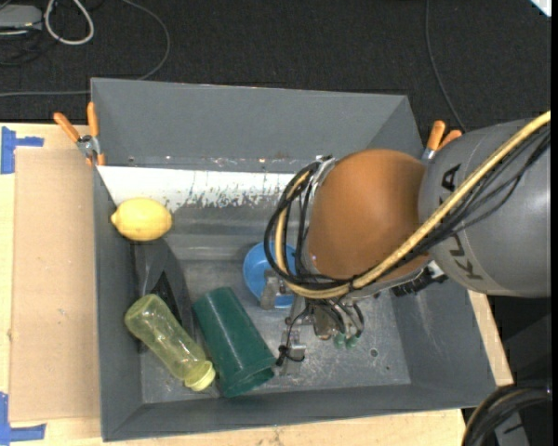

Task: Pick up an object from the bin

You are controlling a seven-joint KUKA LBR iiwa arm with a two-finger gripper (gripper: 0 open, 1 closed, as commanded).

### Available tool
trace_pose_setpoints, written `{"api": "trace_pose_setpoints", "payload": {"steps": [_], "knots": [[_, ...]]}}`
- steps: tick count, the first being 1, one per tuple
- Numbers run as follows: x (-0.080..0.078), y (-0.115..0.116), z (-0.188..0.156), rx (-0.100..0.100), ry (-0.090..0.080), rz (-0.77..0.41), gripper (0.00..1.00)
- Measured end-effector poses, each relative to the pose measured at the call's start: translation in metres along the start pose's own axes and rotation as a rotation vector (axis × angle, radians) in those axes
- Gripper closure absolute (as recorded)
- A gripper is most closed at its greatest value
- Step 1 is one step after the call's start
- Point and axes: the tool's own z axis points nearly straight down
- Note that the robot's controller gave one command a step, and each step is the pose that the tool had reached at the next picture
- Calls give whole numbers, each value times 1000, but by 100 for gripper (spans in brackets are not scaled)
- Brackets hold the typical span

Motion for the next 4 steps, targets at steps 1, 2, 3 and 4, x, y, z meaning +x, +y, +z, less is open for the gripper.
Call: {"api": "trace_pose_setpoints", "payload": {"steps": [1,2,3,4], "knots": [[-2,-1,-3,-1,-7,5,0],[-7,115,121,-1,-7,-71,0],[-6,115,123,0,-6,-78,0],[-10,129,140,6,-14,-73,0]]}}
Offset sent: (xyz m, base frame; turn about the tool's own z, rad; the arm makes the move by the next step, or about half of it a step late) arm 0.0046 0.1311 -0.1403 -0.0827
